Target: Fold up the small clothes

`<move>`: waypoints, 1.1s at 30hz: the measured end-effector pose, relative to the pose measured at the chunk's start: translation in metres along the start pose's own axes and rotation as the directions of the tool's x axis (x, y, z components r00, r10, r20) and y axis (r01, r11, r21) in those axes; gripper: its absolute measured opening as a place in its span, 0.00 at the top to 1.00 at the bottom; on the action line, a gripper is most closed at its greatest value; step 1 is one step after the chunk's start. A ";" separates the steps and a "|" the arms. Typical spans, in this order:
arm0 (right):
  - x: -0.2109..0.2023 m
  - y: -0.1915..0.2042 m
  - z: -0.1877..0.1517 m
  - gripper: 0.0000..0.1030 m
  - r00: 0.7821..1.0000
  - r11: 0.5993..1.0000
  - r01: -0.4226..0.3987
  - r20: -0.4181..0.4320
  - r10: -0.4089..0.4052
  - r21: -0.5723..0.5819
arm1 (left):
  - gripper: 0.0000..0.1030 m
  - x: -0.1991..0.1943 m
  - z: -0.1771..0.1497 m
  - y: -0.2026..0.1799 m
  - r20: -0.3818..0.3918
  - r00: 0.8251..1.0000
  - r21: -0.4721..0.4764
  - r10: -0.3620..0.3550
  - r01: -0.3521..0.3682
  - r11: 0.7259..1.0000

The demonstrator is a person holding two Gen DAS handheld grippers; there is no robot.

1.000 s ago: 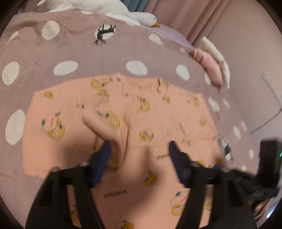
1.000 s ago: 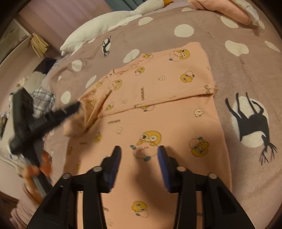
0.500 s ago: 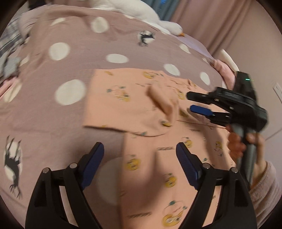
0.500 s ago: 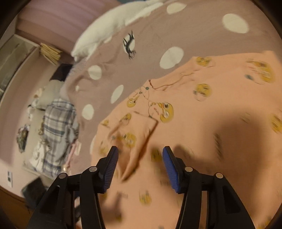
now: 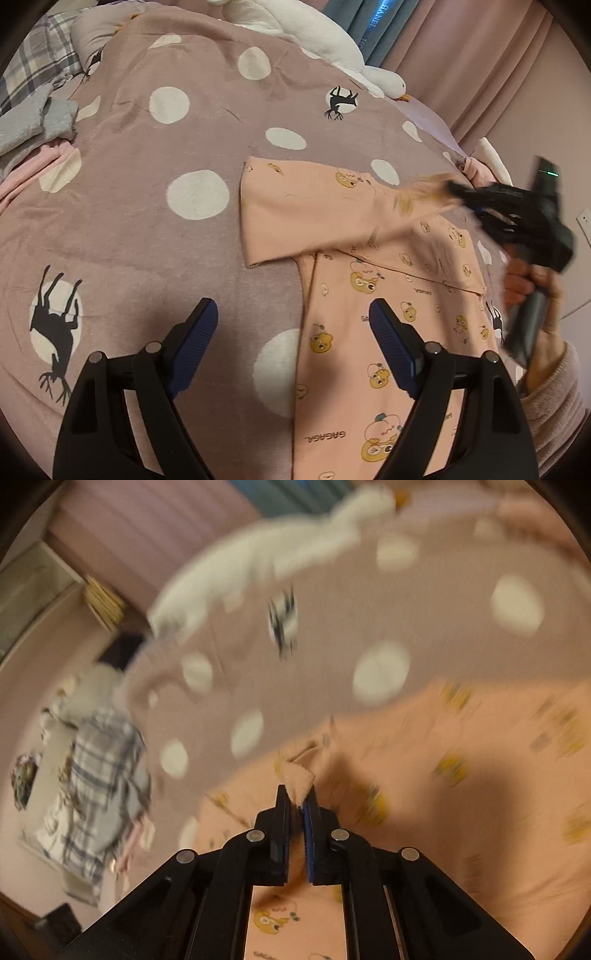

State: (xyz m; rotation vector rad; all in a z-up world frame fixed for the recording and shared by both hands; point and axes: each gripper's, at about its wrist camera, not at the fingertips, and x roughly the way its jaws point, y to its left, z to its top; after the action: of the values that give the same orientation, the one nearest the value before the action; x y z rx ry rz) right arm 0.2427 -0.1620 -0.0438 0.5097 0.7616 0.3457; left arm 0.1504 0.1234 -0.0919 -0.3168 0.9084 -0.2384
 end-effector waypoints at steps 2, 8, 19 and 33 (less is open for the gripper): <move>-0.029 -0.006 0.005 0.92 0.997 0.999 0.030 0.077 -0.028 -0.023 | 0.18 0.004 0.002 -0.005 -0.007 1.000 0.005 -0.011 0.012 1.000; -0.081 -0.062 -0.010 0.92 0.974 0.989 0.148 0.177 -0.144 -0.010 | 0.18 0.015 0.004 -0.024 -0.033 0.999 0.028 -0.034 0.035 0.999; -0.063 -0.148 -0.019 0.65 0.996 0.964 0.092 -0.006 -0.093 0.250 | 0.18 0.041 0.017 -0.038 -0.091 0.996 0.048 -0.022 0.027 0.999; -0.037 -0.111 -0.002 0.93 0.958 0.964 0.264 -0.110 -0.264 -0.011 | 0.18 0.056 0.027 -0.049 -0.101 0.995 0.038 -0.026 0.030 0.999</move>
State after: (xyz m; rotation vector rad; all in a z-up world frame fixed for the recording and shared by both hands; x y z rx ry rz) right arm 0.2288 -0.2704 -0.0862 0.3879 0.9261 0.1243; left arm 0.2020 0.0635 -0.0996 -0.2827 0.9980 -0.2996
